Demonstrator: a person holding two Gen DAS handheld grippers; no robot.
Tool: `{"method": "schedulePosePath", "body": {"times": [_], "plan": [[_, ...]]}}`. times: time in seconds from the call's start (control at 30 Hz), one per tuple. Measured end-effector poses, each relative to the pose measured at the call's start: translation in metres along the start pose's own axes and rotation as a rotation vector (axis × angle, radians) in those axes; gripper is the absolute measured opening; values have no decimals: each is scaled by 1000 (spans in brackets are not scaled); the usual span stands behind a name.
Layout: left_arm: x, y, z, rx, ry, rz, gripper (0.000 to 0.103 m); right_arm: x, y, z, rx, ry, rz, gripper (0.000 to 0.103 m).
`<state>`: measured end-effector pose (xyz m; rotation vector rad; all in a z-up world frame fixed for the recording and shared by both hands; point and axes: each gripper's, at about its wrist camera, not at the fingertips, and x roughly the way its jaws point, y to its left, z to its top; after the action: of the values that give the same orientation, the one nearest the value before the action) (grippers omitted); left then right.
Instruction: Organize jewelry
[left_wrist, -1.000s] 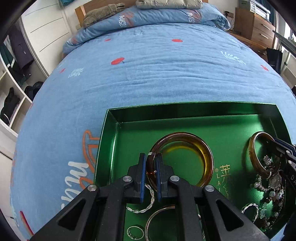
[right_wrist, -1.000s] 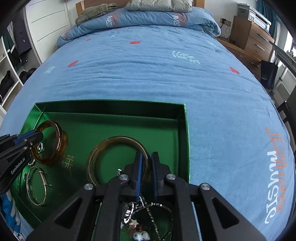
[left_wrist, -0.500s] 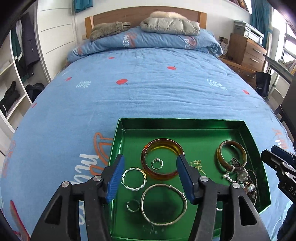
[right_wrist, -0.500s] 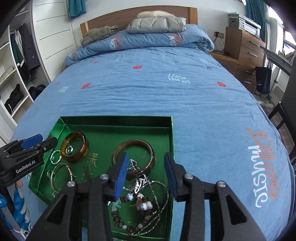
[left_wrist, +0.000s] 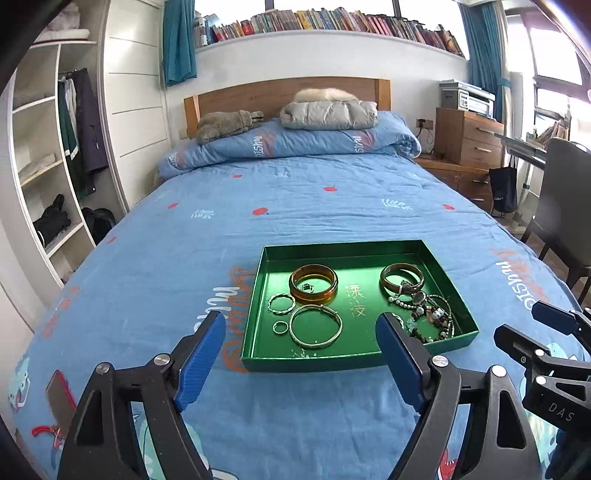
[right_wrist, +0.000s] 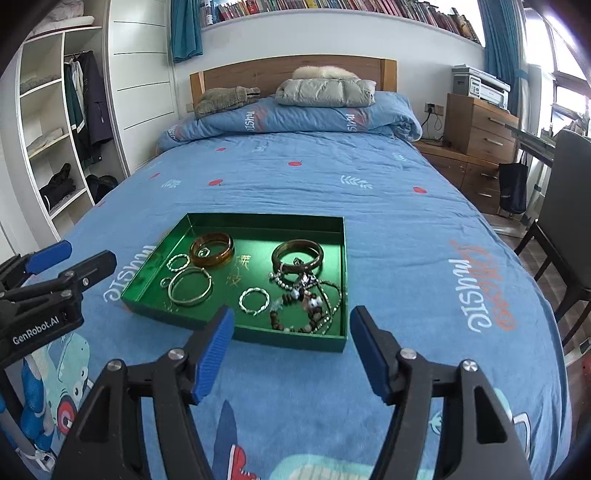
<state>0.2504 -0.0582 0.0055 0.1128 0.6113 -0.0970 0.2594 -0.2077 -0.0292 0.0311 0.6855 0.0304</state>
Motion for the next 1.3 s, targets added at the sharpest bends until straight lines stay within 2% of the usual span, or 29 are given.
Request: {"method": "schedulePosePath", "body": {"times": [0.23, 0.57, 0.93, 1.3], "plan": [[-63, -1, -16, 10, -82, 13, 98, -58, 4, -25, -39, -52, -36, 72], [-136, 7, -33, 2, -148, 34, 103, -132, 10, -44, -50, -155, -68, 75], [-179, 20, -59, -7, -163, 68, 103, -180, 26, -66, -74, -203, -53, 78], [-199, 31, -80, -16, -163, 63, 103, -199, 40, -90, -79, -196, -54, 78]]}}
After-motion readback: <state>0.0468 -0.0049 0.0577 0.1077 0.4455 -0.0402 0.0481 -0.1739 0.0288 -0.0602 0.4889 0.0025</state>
